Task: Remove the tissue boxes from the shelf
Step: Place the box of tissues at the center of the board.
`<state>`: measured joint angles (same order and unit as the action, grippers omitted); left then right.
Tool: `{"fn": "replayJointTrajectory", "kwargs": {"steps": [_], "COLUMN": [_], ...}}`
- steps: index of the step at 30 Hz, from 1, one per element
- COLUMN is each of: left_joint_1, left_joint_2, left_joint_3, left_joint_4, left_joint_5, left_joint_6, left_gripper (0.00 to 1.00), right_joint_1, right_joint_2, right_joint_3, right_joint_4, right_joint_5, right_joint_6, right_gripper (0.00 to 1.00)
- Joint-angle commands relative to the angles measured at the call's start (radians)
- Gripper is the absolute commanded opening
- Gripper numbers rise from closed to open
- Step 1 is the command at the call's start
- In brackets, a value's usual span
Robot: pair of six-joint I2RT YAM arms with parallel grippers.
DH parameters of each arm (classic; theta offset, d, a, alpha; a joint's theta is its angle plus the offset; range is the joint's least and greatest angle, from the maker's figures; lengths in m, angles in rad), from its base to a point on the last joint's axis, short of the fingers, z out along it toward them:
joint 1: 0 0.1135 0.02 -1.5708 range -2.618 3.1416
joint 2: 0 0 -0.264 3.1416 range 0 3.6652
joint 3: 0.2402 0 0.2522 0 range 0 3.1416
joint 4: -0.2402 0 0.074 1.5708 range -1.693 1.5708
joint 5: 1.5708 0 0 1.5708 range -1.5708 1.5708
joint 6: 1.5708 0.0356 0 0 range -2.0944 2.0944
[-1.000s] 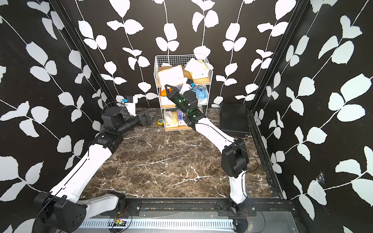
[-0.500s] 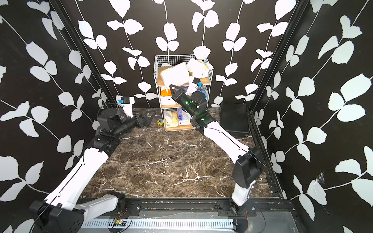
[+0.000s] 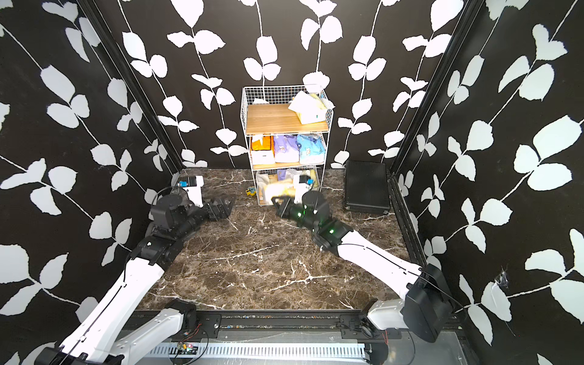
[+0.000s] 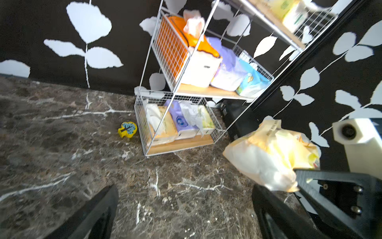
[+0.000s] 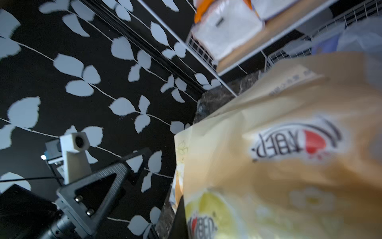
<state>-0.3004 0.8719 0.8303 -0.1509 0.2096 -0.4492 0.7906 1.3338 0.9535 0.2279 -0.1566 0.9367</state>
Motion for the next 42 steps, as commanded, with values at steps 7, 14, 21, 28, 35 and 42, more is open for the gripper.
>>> {"fn": "replayJointTrajectory", "kwargs": {"steps": [7,14,21,28,35,42], "left_joint_1": [-0.002,-0.004,-0.003,-0.011,-0.017,-0.065], "left_joint_2": [-0.186,-0.259,-0.276,-0.221,-0.272,-0.545], "left_joint_3": [-0.194,-0.257,-0.339,-0.434,-0.532,-0.640], "left_joint_4": [0.029,-0.042,-0.026,0.066,0.076,-0.121], "left_joint_5": [-0.051,-0.052,-0.051,-0.033,-0.022,-0.084], "left_joint_6": [-0.041,-0.049,-0.095,-0.180,-0.285,-0.397], "left_gripper": [0.99,0.99,0.99,0.99,0.98,0.97], "right_joint_1": [0.106,0.203,0.239,0.238,0.211,0.106], "right_joint_2": [0.181,0.428,0.425,0.169,0.113,0.237], "right_joint_3": [-0.204,-0.183,-0.304,-0.295,-0.224,-0.160], "right_joint_4": [0.267,0.491,0.538,0.011,-0.207,-0.109], "right_joint_5": [-0.049,-0.086,-0.004,0.178,0.124,-0.039], "right_joint_6": [-0.075,-0.043,-0.019,-0.097,-0.205,-0.255], "right_gripper": [0.00,0.00,0.44,0.59,0.49,0.44]}}
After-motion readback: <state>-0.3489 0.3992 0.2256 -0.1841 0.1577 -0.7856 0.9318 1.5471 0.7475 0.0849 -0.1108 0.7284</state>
